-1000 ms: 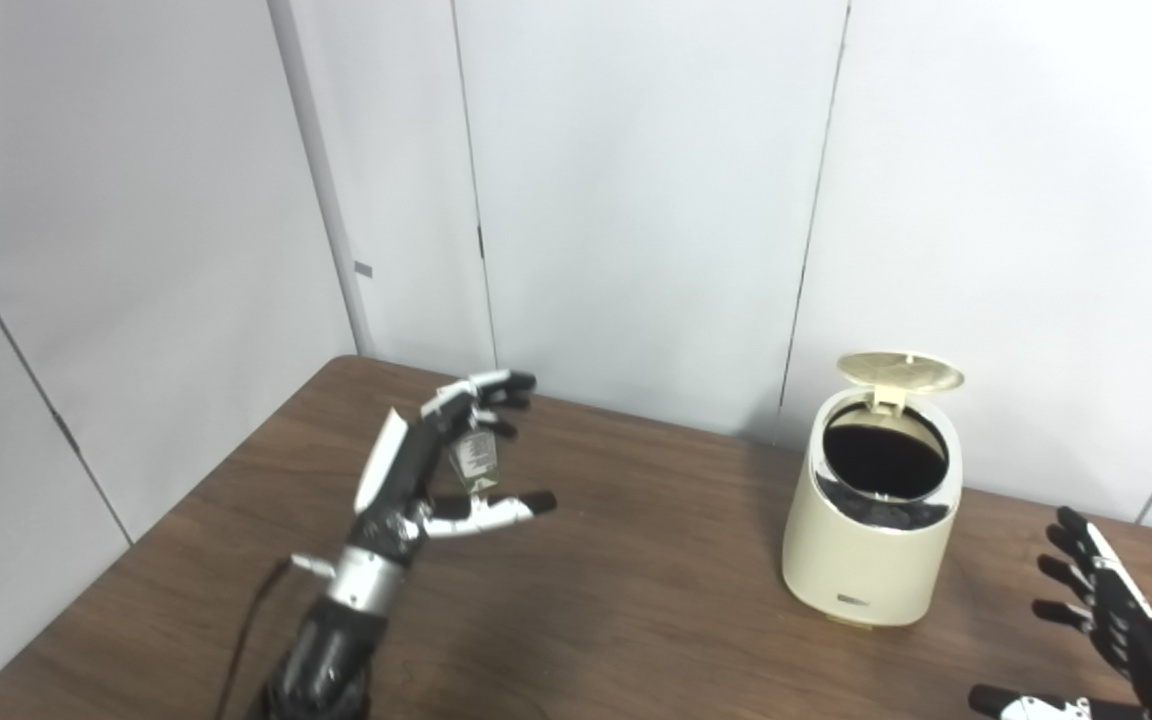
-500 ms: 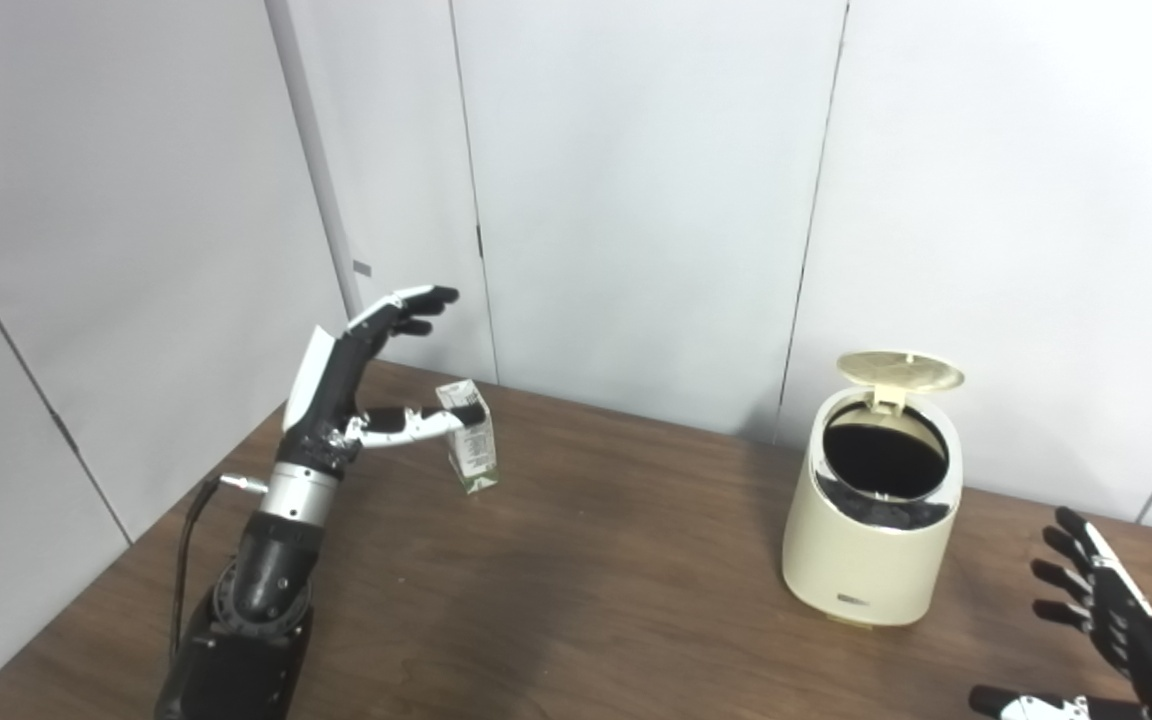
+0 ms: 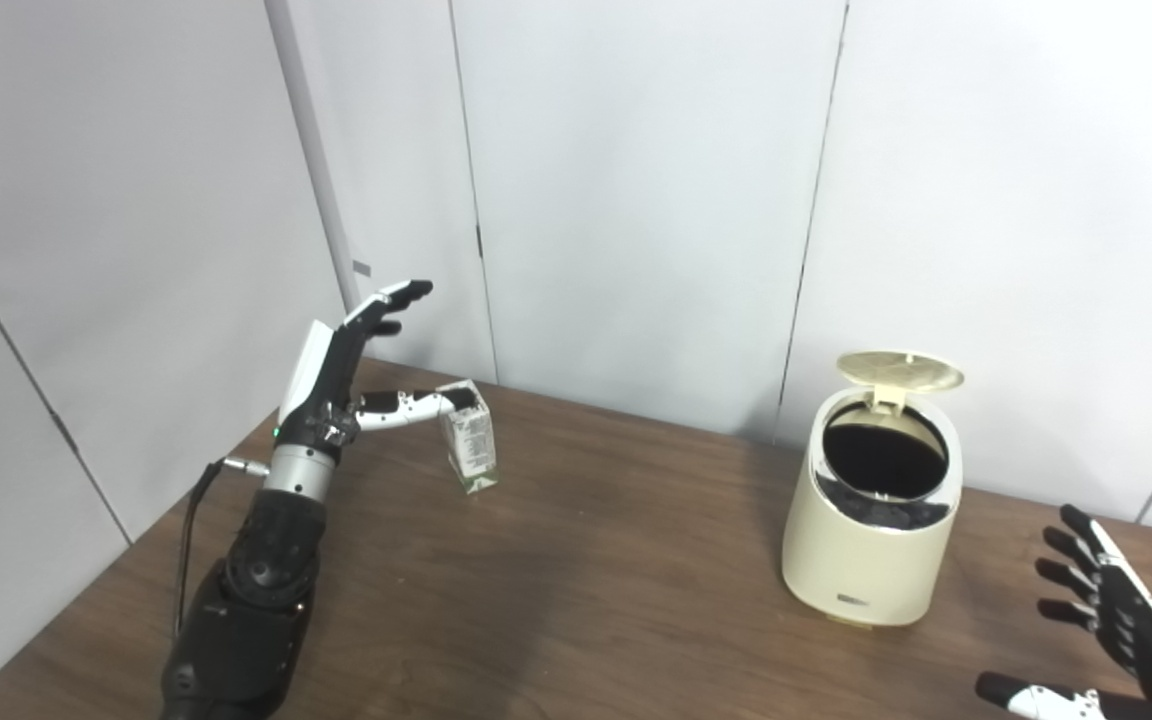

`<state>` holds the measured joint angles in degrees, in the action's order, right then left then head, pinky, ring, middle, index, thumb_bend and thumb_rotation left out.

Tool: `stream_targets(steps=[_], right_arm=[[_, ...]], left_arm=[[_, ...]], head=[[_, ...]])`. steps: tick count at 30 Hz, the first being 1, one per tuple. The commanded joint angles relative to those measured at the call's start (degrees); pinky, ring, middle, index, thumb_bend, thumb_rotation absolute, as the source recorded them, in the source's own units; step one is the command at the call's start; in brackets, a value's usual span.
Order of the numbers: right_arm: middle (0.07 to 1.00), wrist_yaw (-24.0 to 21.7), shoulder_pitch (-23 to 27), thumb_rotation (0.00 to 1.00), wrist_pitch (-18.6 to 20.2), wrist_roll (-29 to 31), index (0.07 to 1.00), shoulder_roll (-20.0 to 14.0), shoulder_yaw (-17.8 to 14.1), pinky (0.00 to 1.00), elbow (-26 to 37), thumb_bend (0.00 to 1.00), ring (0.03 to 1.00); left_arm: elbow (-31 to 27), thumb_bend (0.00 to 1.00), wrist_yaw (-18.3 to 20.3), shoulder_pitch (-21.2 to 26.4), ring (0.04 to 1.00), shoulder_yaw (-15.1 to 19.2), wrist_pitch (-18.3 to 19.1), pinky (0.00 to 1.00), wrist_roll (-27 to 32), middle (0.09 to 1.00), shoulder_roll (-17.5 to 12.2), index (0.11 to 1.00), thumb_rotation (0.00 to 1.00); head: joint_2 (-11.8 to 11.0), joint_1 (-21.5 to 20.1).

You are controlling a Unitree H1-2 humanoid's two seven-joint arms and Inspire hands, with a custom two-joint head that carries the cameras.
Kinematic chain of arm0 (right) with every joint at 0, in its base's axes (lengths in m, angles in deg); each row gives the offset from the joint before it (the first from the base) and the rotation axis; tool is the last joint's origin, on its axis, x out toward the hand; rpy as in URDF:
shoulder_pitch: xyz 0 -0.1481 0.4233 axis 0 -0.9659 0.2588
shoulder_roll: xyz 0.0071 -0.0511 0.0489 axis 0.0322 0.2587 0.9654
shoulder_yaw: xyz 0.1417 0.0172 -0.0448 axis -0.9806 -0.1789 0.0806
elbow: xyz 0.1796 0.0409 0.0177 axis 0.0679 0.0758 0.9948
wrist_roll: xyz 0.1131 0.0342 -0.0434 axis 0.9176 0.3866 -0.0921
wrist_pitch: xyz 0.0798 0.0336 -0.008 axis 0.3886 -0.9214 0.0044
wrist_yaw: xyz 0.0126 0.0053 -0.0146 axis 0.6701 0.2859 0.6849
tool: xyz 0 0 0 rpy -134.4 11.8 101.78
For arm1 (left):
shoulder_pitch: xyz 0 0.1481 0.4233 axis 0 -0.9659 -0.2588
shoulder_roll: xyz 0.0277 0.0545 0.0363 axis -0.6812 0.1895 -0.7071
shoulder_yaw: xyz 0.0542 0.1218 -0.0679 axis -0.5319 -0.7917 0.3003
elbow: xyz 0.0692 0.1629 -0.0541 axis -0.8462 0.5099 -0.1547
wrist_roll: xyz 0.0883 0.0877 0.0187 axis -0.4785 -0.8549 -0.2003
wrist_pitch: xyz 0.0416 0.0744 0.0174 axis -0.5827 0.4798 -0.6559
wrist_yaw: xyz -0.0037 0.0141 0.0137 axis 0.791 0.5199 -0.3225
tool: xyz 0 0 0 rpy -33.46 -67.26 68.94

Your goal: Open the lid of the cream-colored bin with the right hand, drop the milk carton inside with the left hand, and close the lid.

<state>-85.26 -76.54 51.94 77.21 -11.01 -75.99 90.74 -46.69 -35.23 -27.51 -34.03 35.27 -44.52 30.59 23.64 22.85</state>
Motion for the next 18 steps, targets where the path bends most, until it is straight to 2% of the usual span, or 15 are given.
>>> stream_targets(steps=[1, 3, 6, 10, 15, 18], right_arm=[[0.942, 0.0, 1.5, 0.23, -1.1, 0.7, 0.973, -1.0, -0.7, 0.77, 1.8, 0.79, 0.888], [0.948, -0.1, 1.4, 0.22, -1.2, 0.5, 0.979, -1.1, -0.6, 0.77, 1.8, 0.77, 0.892], [0.946, -0.3, 1.3, 0.23, -1.6, 0.6, 0.98, -1.4, -0.8, 0.78, 1.5, 0.78, 0.889], [0.943, -0.5, 1.3, 0.23, -1.0, 1.3, 0.974, -1.7, -1.3, 0.82, 1.7, 0.78, 0.902], [0.935, -0.6, 1.1, 0.28, -1.1, 1.5, 0.964, -2.6, -1.4, 0.78, 1.7, 0.81, 0.897], [0.933, -0.8, 1.0, 0.27, -1.1, 2.1, 0.96, -2.8, -1.6, 0.77, 1.7, 0.81, 0.893]], left_arm=[[0.3, 0.98, -0.5, 2.9, 0.867, -0.1, -1.3, 0.78, 1.2, 0.869, -1.8, 0.869, 0.23], [2.9, 1.0, -1.1, 3.5, 0.861, -0.3, -2.4, 0.77, 1.7, 0.86, -1.7, 0.87, 0.24], [4.5, 1.0, -2.2, 3.7, 0.843, -0.9, -0.7, 0.74, 0.3, 0.849, -1.6, 0.875, 0.27], [7.1, 1.0, -3.0, 3.8, 0.829, -1.5, -1.4, 0.73, 0.0, 0.839, -1.6, 0.875, 0.27], [9.9, 1.0, -4.3, 3.7, 0.803, -2.6, -1.6, 0.73, -0.6, 0.831, -1.4, 0.877, 0.24], [11.8, 1.0, -5.3, 3.8, 0.806, -3.1, -2.5, 0.73, -0.6, 0.831, -1.1, 0.873, 0.24]], head=[[0.1, 0.0], [0.2, -0.1], [0.4, -0.3], [0.8, -0.7], [1.0, -0.7], [1.1, -0.8]])
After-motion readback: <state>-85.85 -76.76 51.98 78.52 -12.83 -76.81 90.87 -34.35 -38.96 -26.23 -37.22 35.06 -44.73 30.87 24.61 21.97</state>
